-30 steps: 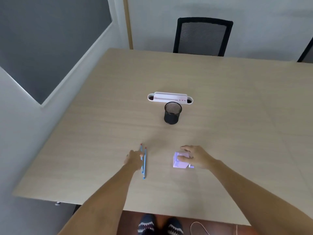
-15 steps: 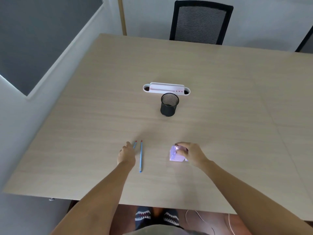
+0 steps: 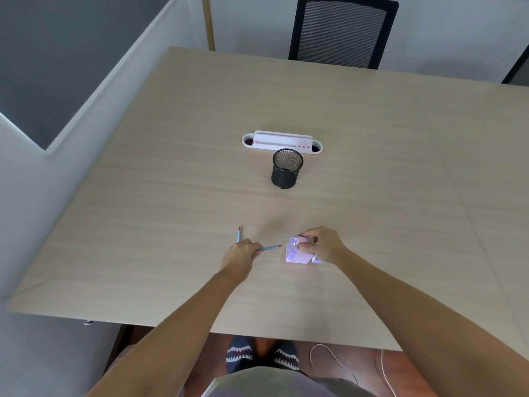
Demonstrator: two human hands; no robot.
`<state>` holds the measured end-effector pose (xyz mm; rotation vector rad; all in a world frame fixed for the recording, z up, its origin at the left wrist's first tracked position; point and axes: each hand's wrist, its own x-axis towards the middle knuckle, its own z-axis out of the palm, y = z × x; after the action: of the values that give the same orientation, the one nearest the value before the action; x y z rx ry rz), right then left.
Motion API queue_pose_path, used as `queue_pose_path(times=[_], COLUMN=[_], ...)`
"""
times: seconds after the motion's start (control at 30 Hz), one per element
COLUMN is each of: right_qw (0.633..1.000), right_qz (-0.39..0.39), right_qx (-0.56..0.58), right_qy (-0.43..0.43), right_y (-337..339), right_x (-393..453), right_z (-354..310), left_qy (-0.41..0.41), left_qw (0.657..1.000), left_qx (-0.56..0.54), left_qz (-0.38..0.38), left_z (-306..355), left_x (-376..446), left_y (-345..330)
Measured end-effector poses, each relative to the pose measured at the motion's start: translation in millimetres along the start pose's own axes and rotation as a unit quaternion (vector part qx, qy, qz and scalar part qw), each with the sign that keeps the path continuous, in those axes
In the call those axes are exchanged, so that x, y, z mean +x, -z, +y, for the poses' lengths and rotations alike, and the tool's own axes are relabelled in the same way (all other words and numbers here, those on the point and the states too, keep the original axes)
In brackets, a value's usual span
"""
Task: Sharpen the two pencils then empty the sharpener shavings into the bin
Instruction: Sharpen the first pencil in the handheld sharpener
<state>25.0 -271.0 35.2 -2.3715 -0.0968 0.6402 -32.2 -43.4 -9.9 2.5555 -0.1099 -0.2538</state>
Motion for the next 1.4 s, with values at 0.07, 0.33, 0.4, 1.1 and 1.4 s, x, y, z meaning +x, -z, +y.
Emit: queue_pose_path(times=[0.07, 0.33, 0.4, 1.1, 1.4], right_qw=[1.000, 1.000, 1.000, 1.000, 0.999], right_qz=[0.002, 0.000, -0.007, -0.014, 0.002], right_qx=[0.006, 0.018, 0.019, -0.019, 0.033], right_qy=[-0.003, -0.012, -0.016, -0.015, -0.013], right_y=[-0.6, -0.1, 0.2, -0.3, -0.2], right_x=[-1.0, -1.9, -1.3, 8.2, -0.2], right_z=[-1.0, -1.4, -1.8, 1.9, 4.7], left_qy=[0.002, -0.006, -0.010, -0.068, -0.062], left_qw=[1.000, 1.000, 1.000, 0.997, 0.989], left_qx=[-0.003, 0.009, 0.012, 0.040, 0.094], left_qz=[-0.007, -0.022, -0.027, -0.018, -0.100], left_z=[1.8, 8.3, 11.0, 33.0, 39.7], left_x=[2.8, 14.4, 16.7, 37.1, 38.0], left_y=[-2.4, -7.9, -8.4, -23.3, -16.2])
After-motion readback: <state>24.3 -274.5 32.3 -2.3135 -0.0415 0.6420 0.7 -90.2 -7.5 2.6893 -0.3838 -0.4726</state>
